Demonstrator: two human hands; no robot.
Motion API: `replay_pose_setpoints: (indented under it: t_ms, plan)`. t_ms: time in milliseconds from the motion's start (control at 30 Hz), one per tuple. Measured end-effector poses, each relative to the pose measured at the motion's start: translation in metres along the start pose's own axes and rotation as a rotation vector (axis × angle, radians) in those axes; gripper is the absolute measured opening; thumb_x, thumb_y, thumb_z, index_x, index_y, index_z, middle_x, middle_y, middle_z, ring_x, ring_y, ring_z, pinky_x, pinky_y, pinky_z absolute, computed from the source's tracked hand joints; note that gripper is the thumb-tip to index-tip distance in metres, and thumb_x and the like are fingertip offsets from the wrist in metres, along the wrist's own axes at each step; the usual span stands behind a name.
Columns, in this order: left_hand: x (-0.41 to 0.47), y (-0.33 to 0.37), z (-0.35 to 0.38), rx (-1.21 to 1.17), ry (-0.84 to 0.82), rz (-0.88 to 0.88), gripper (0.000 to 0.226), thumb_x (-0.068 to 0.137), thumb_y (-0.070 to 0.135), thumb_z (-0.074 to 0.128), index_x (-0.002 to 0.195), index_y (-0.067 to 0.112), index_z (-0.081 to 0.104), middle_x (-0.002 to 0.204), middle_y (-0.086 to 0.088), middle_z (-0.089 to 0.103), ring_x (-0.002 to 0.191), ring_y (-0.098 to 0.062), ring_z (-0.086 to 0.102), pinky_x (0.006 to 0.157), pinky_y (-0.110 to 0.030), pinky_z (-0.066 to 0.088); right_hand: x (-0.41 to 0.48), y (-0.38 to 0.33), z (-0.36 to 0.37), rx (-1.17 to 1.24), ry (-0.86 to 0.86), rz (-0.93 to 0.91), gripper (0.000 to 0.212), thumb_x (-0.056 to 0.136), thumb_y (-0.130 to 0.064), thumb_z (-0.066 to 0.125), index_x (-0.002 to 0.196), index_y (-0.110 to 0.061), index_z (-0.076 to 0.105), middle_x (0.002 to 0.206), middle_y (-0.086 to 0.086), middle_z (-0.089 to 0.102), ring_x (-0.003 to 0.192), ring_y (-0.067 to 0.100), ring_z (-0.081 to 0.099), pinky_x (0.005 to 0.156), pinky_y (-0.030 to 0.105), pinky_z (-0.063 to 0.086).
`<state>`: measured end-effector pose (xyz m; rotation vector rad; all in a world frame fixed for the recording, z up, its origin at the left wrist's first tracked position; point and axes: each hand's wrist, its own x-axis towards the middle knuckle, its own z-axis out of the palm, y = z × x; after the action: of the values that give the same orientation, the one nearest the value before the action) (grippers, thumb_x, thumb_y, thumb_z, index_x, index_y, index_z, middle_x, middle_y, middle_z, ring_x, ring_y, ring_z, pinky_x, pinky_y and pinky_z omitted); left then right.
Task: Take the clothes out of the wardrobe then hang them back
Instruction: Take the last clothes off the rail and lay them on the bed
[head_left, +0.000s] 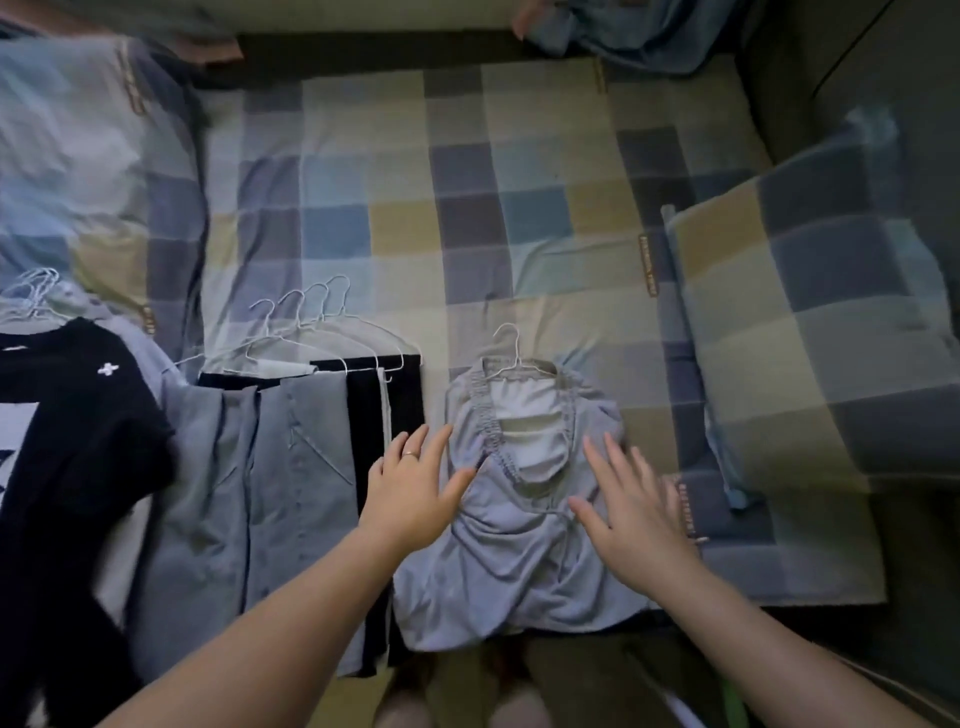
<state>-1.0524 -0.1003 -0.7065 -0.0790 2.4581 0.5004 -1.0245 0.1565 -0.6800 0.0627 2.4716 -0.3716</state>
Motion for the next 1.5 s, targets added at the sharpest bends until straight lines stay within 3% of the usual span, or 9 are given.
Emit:
replay_pose_setpoints:
  t_ms: [300,500,800,967,1133,1233,1333,1433,1500]
  plan:
    - [0.169,-0.063,0.109,-0.004,-0.058,0.019,0.067,0.099,0.053,0.041,0.156,0.024,0.020,0.163,-0.006,0.021,0.149,-0.029,0.014,0.121,-0.043,0.017,0.179,0.038,0.115,0.005,0.011,0.155,0.068,0.098,-0.056,0.033,0.154,-0.038,-0.001,0.164,-0.008,-0.003,0.151,0.023,0.000,0.118,0.053,0.007]
    - [0.270,-0.084,0.154,0.083,0.128,0.069,0.067,0.097,0.050,0.046,0.152,0.016,0.028,0.156,-0.013,0.033,0.141,-0.034,0.030,0.117,-0.043,0.022,0.297,0.077,0.151,-0.031,0.092,0.238,0.072,0.098,-0.052,0.037,0.156,-0.031,0.001,0.165,-0.003,0.000,0.150,0.029,0.005,0.118,0.053,0.010]
    - [0.332,-0.068,0.156,-0.223,0.040,-0.032,0.045,0.094,0.040,0.057,0.133,0.018,0.045,0.125,-0.010,0.060,0.118,-0.031,0.055,0.097,-0.043,0.045,0.371,0.099,0.145,-0.004,0.123,0.209,0.064,0.096,-0.052,0.042,0.151,-0.025,0.025,0.152,0.012,0.035,0.137,0.036,0.036,0.108,0.053,0.028]
    - [0.316,-0.055,0.146,-0.318,-0.087,-0.065,0.025,0.097,0.034,0.057,0.102,0.010,0.059,0.098,-0.009,0.063,0.100,-0.030,0.062,0.078,-0.034,0.045,0.357,0.107,0.126,0.029,0.050,0.192,0.048,0.097,-0.049,0.045,0.128,-0.013,0.052,0.132,0.021,0.048,0.124,0.039,0.046,0.105,0.049,0.038]
    - [0.261,-0.046,0.108,-0.374,-0.107,-0.005,0.027,0.096,0.038,0.058,0.098,0.012,0.066,0.093,-0.005,0.071,0.091,-0.023,0.066,0.082,-0.038,0.053,0.298,0.100,0.087,0.174,0.046,0.047,0.021,0.095,-0.034,0.057,0.082,-0.017,0.058,0.084,0.012,0.050,0.092,0.035,0.056,0.071,0.034,0.035]
    - [0.215,-0.036,0.073,-0.405,-0.071,0.032,0.041,0.084,0.051,0.056,0.096,0.014,0.067,0.089,-0.004,0.072,0.088,-0.021,0.067,0.083,-0.044,0.054,0.244,0.088,0.054,0.290,0.114,-0.052,0.010,0.093,-0.026,0.061,0.093,-0.019,0.067,0.083,0.007,0.054,0.087,0.030,0.058,0.073,0.033,0.039]
    - [0.165,-0.021,0.037,-0.476,-0.063,0.047,0.054,0.074,0.062,0.053,0.096,0.014,0.067,0.088,-0.005,0.072,0.089,-0.024,0.067,0.083,-0.046,0.054,0.182,0.071,0.022,0.414,0.193,-0.063,0.020,0.093,-0.023,0.063,0.110,-0.016,0.071,0.093,0.008,0.062,0.092,0.025,0.060,0.083,0.036,0.045]
    - [0.109,0.001,-0.009,-0.518,-0.016,0.088,0.038,0.082,0.049,0.065,0.088,0.012,0.066,0.074,-0.001,0.067,0.074,-0.020,0.063,0.072,-0.038,0.052,0.118,0.052,-0.011,0.546,0.290,-0.079,0.018,0.092,-0.019,0.065,0.108,-0.017,0.073,0.095,0.005,0.067,0.093,0.021,0.062,0.086,0.036,0.047]
    - [0.073,0.015,-0.040,-0.541,0.025,0.140,0.024,0.089,0.031,0.070,0.074,0.015,0.061,0.060,0.010,0.050,0.058,-0.008,0.045,0.059,-0.030,0.038,0.080,0.038,-0.034,0.613,0.370,-0.094,0.016,0.093,-0.017,0.064,0.105,-0.015,0.074,0.090,0.002,0.067,0.089,0.018,0.062,0.081,0.031,0.046]
